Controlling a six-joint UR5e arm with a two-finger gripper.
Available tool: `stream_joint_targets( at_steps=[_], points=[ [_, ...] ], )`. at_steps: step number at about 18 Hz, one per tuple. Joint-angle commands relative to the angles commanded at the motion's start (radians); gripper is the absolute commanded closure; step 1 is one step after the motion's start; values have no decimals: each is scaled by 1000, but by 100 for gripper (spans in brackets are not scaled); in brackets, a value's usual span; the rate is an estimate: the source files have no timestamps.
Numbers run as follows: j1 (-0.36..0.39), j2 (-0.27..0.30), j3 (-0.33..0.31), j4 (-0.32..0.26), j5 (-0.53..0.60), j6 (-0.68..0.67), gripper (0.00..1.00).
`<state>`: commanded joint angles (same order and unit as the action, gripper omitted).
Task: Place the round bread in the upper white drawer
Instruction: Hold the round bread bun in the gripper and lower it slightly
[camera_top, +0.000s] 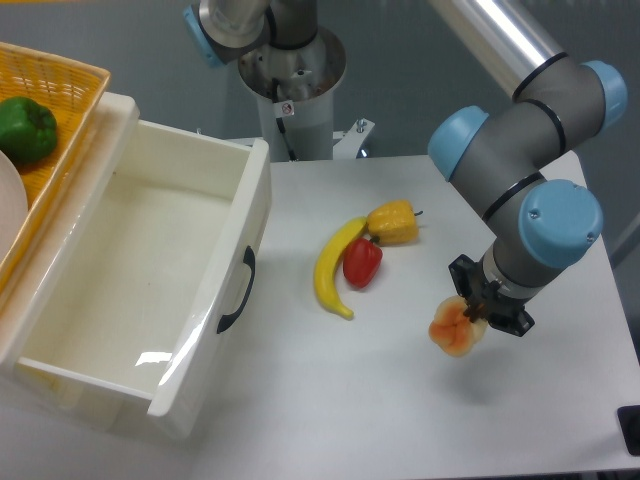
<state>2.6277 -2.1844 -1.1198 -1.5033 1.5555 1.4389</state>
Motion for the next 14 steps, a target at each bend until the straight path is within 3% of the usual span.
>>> stream_joint_targets(
  at_steps=[6,9,14],
  points=[
    [0,2,-2,3,-51,-15,100],
    [-14,5,2,31,-72,-72,100],
    [-17,57,-3,29,-199,-167,100]
  ],
)
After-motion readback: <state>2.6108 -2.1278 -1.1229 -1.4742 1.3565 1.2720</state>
